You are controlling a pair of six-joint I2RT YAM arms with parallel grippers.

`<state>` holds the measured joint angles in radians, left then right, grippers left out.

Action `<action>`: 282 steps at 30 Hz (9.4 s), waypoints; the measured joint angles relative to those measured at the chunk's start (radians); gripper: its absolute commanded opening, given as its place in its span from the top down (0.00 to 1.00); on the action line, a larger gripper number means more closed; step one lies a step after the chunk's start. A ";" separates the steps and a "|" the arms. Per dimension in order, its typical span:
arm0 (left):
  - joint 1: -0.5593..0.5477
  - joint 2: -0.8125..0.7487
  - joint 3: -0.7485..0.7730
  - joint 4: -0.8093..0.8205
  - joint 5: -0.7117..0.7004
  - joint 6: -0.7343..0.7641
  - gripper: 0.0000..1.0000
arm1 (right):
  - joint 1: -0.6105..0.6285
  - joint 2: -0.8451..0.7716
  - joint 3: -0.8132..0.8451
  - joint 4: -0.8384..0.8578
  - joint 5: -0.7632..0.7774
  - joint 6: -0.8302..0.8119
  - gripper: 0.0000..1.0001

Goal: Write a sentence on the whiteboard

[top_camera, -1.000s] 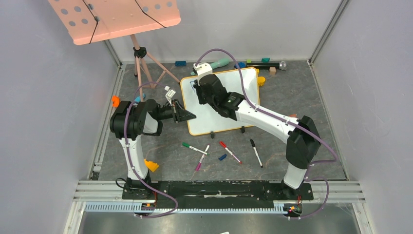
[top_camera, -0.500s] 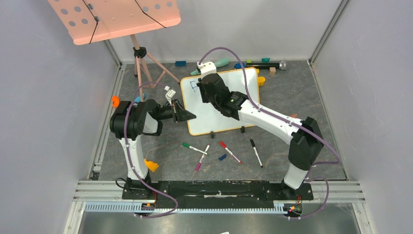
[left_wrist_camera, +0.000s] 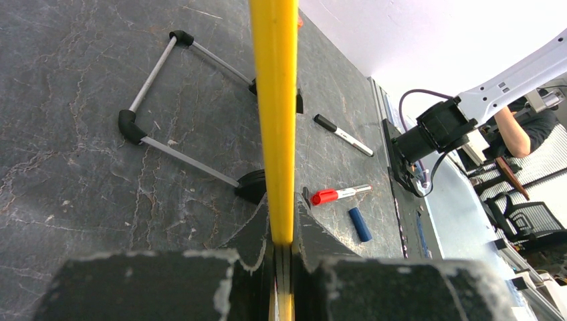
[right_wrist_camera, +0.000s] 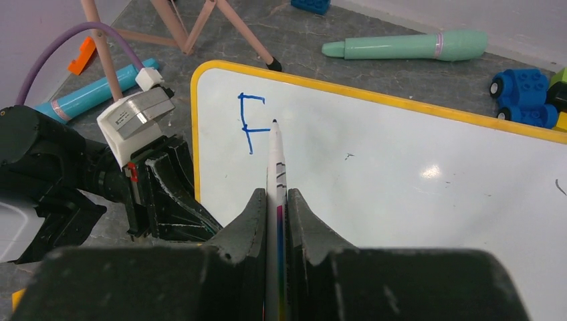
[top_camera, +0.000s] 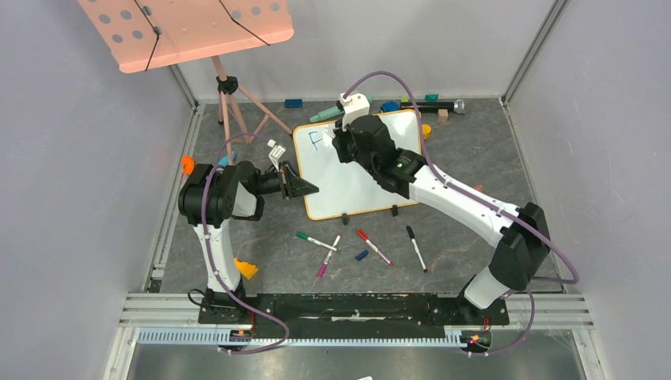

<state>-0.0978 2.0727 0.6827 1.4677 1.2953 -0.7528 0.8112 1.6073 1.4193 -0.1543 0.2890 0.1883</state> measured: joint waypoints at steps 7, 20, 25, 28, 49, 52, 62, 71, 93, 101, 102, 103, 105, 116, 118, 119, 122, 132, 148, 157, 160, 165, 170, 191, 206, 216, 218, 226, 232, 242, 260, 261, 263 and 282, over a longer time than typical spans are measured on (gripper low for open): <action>0.000 0.000 0.000 0.000 0.000 0.000 0.98 | -0.003 -0.011 -0.034 -0.004 -0.001 0.007 1.00; 0.000 0.000 0.000 0.000 0.000 0.000 0.98 | -0.004 0.028 -0.032 -0.042 0.010 0.012 1.00; 0.000 0.000 0.000 0.000 0.000 0.000 0.98 | -0.004 0.064 -0.006 -0.063 0.026 0.012 1.00; 0.000 0.000 0.000 0.000 0.000 0.000 0.98 | -0.005 0.070 0.006 -0.072 0.032 0.012 1.00; 0.000 0.000 0.000 0.001 0.002 0.000 0.98 | -0.013 0.108 0.089 -0.084 0.000 0.002 1.00; 0.000 0.000 0.000 0.000 0.000 0.000 0.98 | -0.013 0.110 0.073 -0.081 -0.009 0.002 1.00; 0.000 0.000 0.000 -0.003 -0.003 0.000 0.98 | -0.008 0.095 0.019 -0.072 -0.039 0.005 1.00; 0.000 0.000 0.000 -0.004 -0.003 0.000 0.98 | -0.008 0.095 0.028 -0.095 -0.014 0.006 1.00; 0.000 0.000 0.000 -0.002 -0.002 0.000 0.98 | -0.033 0.097 0.092 -0.141 0.045 0.008 1.00; 0.000 0.000 0.000 -0.002 -0.002 0.000 0.98 | -0.033 0.097 0.087 -0.139 0.030 0.009 1.00; 0.000 0.000 0.000 -0.002 -0.002 0.000 0.98 | -0.033 0.097 0.084 -0.138 0.024 0.009 1.00; 0.000 0.000 0.000 -0.003 -0.002 0.000 0.98 | -0.033 0.096 0.080 -0.137 0.021 0.009 1.00; 0.000 0.000 0.000 -0.004 -0.003 0.000 0.98 | -0.032 0.095 0.068 -0.131 0.013 0.010 1.00; 0.000 0.000 0.000 -0.004 -0.003 0.000 0.98 | -0.030 0.061 0.004 -0.126 -0.002 0.019 1.00; 0.000 0.000 0.000 -0.004 -0.002 0.000 0.98 | -0.030 0.059 0.003 -0.128 0.000 0.020 1.00; 0.000 0.000 0.000 -0.003 -0.002 0.000 0.98 | -0.030 0.058 0.003 -0.129 0.000 0.020 1.00; 0.000 0.000 0.000 -0.003 -0.002 0.000 0.98 | -0.031 0.058 0.003 -0.132 -0.002 0.019 1.00; 0.000 0.000 0.000 0.000 0.000 0.000 0.98 | -0.035 0.056 0.043 -0.134 0.004 -0.001 1.00; 0.000 0.000 0.000 0.000 0.000 0.000 0.98 | -0.058 0.063 0.094 -0.140 0.053 -0.018 1.00; 0.000 0.000 0.000 -0.003 -0.002 0.000 0.98 | -0.063 0.094 0.113 -0.140 0.047 -0.025 1.00; 0.000 0.000 0.000 -0.003 -0.002 0.000 0.98 | -0.063 0.095 0.116 -0.140 0.043 -0.024 1.00; 0.000 0.000 0.000 -0.003 -0.002 0.000 0.98 | -0.063 0.095 0.116 -0.140 0.060 -0.019 1.00; 0.000 0.000 0.000 -0.003 -0.002 0.000 0.98 | -0.063 0.095 0.116 -0.140 0.053 -0.017 1.00; 0.000 0.000 0.000 0.000 0.000 0.000 0.98 | -0.068 0.021 0.006 -0.090 -0.003 -0.018 1.00; 0.000 0.000 0.000 -0.002 -0.001 0.000 0.98 | -0.069 0.045 0.015 -0.103 0.000 -0.024 1.00; 0.000 0.000 0.000 -0.002 -0.001 0.000 0.98 | -0.069 0.008 -0.070 -0.071 -0.014 -0.010 1.00; 0.000 0.000 0.000 -0.002 -0.001 0.000 0.98 | -0.069 -0.008 -0.104 -0.064 -0.025 -0.001 1.00; 0.000 0.000 0.000 -0.001 0.000 0.000 0.98 | -0.068 -0.019 -0.118 -0.068 -0.035 0.006 1.00; 0.000 0.000 0.000 0.000 0.001 0.000 0.98 | -0.069 -0.020 -0.067 -0.088 -0.048 0.005 1.00; 0.000 0.000 0.000 0.000 0.001 0.000 0.98 | -0.089 -0.023 -0.006 -0.108 -0.037 0.002 1.00; 0.000 0.000 0.000 -0.003 -0.002 0.000 0.98 | -0.101 0.037 0.025 -0.127 -0.021 -0.003 1.00; 0.000 0.000 0.000 -0.003 -0.002 0.000 0.98 | -0.101 0.037 0.026 -0.131 -0.018 -0.002 1.00; 0.000 0.000 0.000 -0.003 -0.002 0.000 0.98 | -0.100 0.037 0.026 -0.135 -0.008 -0.002 1.00; 0.000 0.000 0.000 -0.003 -0.002 0.000 0.98 | -0.103 0.028 0.032 -0.152 0.024 -0.008 1.00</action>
<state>-0.0975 2.0727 0.6830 1.4651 1.2938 -0.7528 0.7086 1.6352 1.4509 -0.3061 0.3130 0.1806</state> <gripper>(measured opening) 0.100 0.124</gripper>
